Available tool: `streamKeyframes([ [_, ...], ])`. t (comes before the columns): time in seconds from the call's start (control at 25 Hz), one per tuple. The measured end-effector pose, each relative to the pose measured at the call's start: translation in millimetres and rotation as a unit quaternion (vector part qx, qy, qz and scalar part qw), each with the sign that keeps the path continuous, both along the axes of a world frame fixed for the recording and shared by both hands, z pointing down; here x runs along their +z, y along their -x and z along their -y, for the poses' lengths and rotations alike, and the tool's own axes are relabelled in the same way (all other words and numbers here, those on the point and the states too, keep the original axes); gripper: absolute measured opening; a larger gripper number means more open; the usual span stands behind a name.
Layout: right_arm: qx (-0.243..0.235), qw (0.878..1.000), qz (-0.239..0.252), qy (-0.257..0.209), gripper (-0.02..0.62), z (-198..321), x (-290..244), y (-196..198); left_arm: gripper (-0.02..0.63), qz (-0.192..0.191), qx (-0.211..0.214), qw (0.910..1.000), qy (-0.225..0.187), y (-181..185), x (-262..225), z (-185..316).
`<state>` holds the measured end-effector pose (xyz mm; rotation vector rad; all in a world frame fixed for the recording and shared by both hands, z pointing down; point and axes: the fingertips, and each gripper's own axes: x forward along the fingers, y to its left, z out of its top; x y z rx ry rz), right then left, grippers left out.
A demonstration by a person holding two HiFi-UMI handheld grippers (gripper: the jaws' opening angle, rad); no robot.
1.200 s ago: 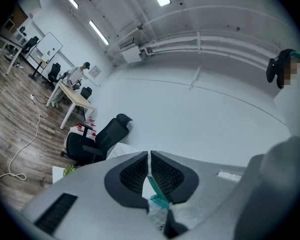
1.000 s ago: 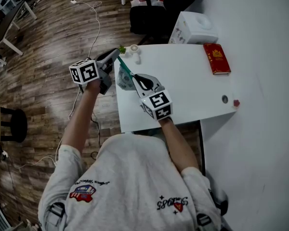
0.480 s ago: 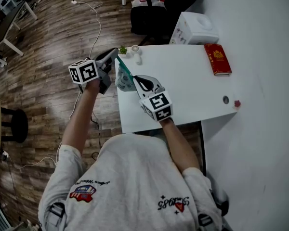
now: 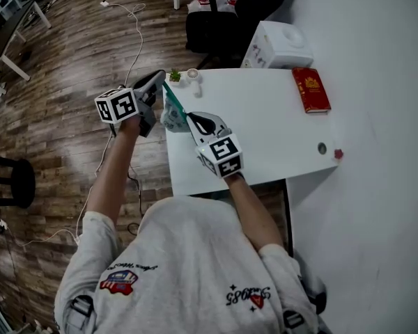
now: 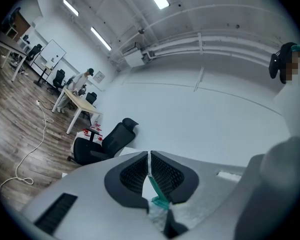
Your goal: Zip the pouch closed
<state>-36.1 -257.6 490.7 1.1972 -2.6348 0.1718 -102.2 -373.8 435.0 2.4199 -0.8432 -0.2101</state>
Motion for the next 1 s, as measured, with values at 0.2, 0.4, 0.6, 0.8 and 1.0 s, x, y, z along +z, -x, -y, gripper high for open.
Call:
streamKeyframes([
  [0.2, 0.0, 1.0, 0.003, 0.004, 0.005, -2.1, 2.3, 1.7, 0.018, 0.0, -0.002, 1.0, 0.002, 2.8, 1.5, 2.5],
  [0.4, -0.008, 1.0, -0.003, 0.007, 0.005, -3.4, 2.6, 5.6, 0.017, -0.005, -0.02, 0.9998, -0.001, 19.3, -5.5, 9.7],
  [0.6, -0.007, 1.0, -0.002, 0.008, 0.006, -2.4, 10.3, 1.1, 0.017, 0.002, -0.024, 0.9997, 0.002, 23.8, -0.8, 15.9],
  [0.8, -0.008, 1.0, 0.003, 0.007, 0.006, -3.3, 10.5, -1.9, 0.017, 0.003, -0.027, 0.9996, 0.003, 23.7, 1.7, 14.7],
  [1.0, -0.009, 1.0, -0.001, 0.009, 0.006, -5.7, 12.3, -0.7, 0.017, -0.002, -0.026, 0.9996, 0.008, 24.5, 4.6, 14.4],
])
